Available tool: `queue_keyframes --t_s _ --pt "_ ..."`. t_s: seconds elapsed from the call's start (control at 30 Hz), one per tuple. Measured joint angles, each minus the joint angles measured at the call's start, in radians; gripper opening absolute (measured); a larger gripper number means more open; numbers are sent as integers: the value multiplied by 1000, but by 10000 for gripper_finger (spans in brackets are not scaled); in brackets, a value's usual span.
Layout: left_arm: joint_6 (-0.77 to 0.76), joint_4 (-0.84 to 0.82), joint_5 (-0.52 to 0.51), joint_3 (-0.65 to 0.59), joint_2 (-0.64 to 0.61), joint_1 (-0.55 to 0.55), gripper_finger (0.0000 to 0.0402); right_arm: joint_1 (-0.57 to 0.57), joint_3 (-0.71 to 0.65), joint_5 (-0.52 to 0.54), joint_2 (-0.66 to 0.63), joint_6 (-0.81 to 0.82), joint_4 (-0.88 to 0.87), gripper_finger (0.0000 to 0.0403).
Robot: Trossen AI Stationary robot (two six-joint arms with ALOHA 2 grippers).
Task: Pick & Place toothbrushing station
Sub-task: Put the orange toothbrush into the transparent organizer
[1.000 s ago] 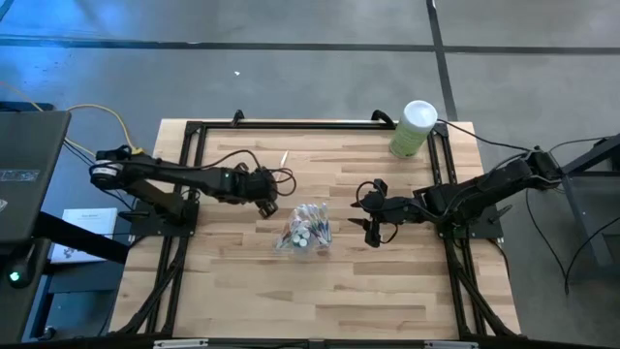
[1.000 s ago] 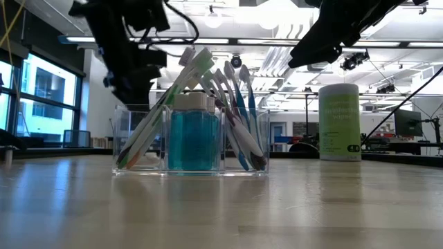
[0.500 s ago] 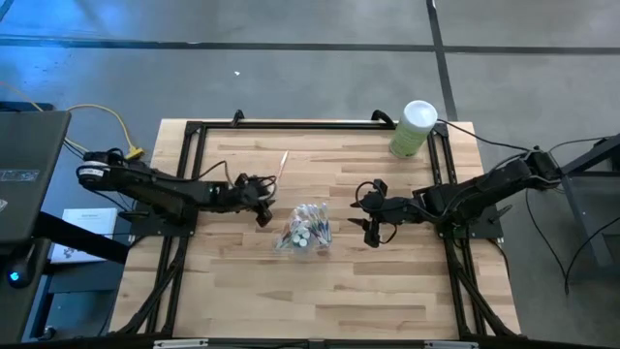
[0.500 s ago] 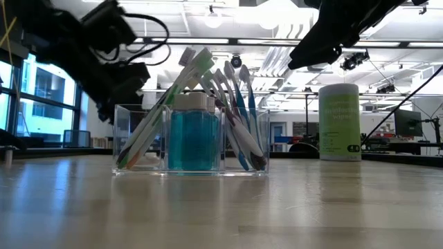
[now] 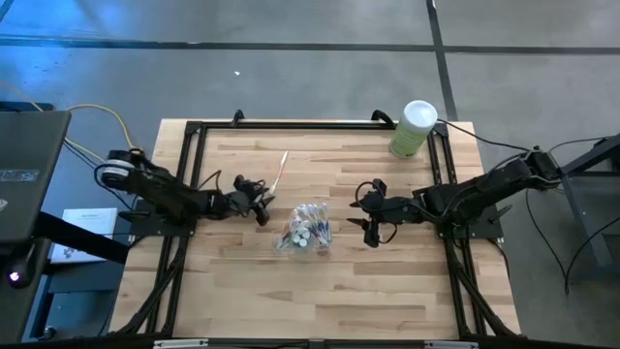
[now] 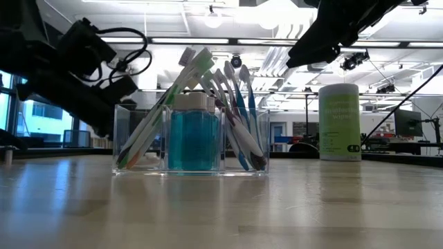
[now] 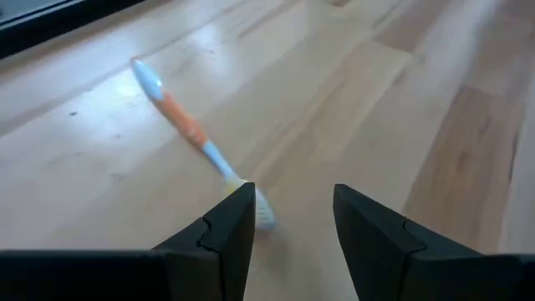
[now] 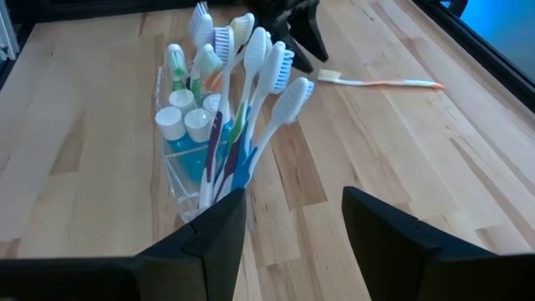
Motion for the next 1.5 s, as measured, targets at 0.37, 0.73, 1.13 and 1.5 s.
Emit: queue_keyframes --t_s 0.37,0.73,1.13,1.5 --pt "11 410 -82 -2 375 -27 156 0 0 0 0 -11 -2 191" --pt "52 750 -153 -2 613 -53 156 0 0 0 0 -18 -3 191" --pt "260 822 -513 -103 554 -195 156 0 0 0 0 -18 -8 191" --pt "93 803 -279 -194 553 -34 156 -26 1 25 0 -18 -6 191"
